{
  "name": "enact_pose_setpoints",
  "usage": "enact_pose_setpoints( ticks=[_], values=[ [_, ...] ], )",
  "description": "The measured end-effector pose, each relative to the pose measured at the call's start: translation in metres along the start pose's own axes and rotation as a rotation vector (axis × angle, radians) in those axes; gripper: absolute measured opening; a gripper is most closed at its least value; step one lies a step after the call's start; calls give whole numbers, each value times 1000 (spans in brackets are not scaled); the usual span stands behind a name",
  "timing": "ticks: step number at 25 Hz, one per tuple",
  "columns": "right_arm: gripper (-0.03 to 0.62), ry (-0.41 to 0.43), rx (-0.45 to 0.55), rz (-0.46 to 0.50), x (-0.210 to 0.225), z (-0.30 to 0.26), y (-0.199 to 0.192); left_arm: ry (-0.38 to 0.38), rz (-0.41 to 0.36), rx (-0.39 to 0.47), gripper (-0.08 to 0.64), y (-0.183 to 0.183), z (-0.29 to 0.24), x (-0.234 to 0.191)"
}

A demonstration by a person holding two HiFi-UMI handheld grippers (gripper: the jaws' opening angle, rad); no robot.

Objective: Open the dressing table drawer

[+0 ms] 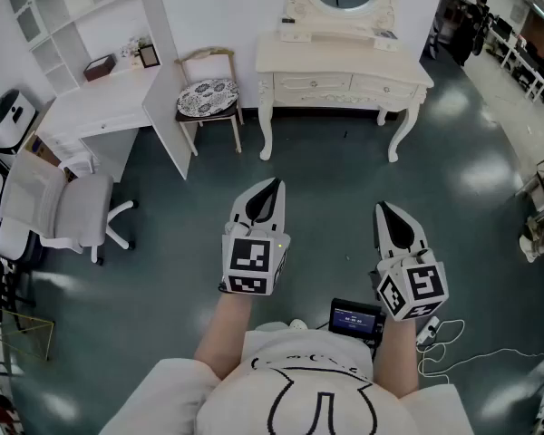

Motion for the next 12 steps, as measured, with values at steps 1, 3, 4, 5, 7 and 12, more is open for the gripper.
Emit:
enact_pose_setpoints(
  ticks=[1,3,4,5,7,12],
  values=[
    [21,5,-3,2,4,-1,-2,2,3,-2,18,-1,-2,3],
    [21,15,-9,4,11,-3,-5,6,9,-9,18,-4,-6,8],
    [21,21,-12,5,13,-5,-6,8,13,-15,18,-6,-8,10],
    [21,27,-14,7,15,-7,-6,10,16,-20,18,-8,-11,11],
    [21,39,-16,12,18,-11,-6,16,20,-21,18,-8,-15,11],
    [21,59,-8,41,22,-25,-10,34,20,-23,18,-7,-24,7]
  ],
)
Point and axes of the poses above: the fingertips, and each gripper's own axes: z backward along the fingers, x to its right, y out of its top, the point moved 8 cm from there along z, backward along the fingers, and after that the axes turned 4 degrees about -x, right-handed, at the moved point
